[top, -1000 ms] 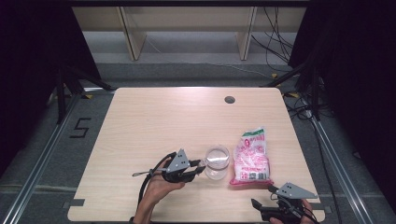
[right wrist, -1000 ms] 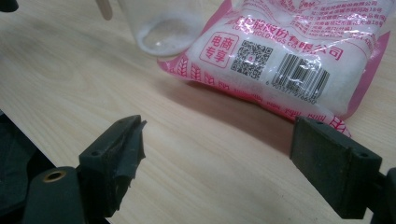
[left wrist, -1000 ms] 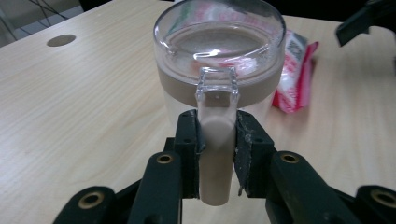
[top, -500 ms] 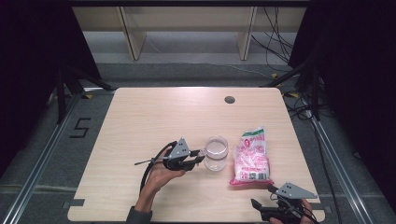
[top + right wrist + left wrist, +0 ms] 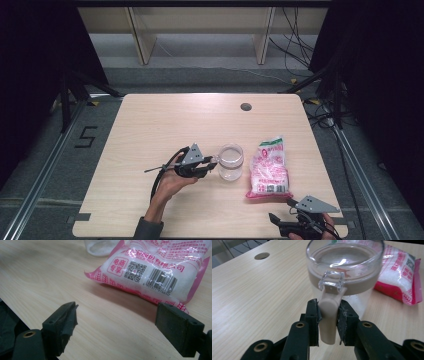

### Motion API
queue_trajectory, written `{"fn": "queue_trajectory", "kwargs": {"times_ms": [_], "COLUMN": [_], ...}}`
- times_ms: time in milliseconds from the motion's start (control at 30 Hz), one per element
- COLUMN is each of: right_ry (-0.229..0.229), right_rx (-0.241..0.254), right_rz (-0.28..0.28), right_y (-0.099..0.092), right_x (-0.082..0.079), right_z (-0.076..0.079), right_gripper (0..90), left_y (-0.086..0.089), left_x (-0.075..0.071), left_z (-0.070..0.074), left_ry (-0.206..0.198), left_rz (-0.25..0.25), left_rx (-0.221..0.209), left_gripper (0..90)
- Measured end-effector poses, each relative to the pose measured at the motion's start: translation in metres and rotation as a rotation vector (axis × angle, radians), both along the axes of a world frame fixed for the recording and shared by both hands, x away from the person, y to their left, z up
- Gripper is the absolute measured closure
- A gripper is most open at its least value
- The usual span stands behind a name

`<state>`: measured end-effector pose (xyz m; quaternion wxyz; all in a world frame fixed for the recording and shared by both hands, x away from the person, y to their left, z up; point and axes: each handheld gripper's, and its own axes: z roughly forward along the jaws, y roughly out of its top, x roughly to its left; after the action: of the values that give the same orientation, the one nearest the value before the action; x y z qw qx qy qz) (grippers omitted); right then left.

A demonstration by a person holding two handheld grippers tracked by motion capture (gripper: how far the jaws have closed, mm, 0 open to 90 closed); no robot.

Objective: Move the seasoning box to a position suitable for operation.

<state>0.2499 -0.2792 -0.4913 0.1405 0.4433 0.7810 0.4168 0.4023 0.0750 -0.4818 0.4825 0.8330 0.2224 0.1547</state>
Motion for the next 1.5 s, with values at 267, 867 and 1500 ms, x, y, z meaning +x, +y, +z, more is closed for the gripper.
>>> {"fn": "queue_trajectory", "kwargs": {"times_ms": [267, 867, 1500], "right_ry": [0.0, -0.015, -0.028], "right_rx": [0.0, -0.015, -0.023], "right_rz": [-0.002, 0.015, 0.017], "right_y": [0.0, -0.003, -0.004], "right_x": [0.0, 0.002, 0.002], "right_z": [0.0, 0.0, 0.0], "right_gripper": [18.7, 18.7, 18.7], "left_y": [0.017, 0.019, 0.034], "left_x": [0.0, -0.005, -0.015], "left_z": [-0.002, -0.003, 0.002], "left_ry": [0.002, -0.008, 0.042], "left_rz": [0.027, 0.034, 0.109], "left_rx": [0.013, 0.013, -0.024], "left_gripper": [74.3, 74.5, 48.0]}}
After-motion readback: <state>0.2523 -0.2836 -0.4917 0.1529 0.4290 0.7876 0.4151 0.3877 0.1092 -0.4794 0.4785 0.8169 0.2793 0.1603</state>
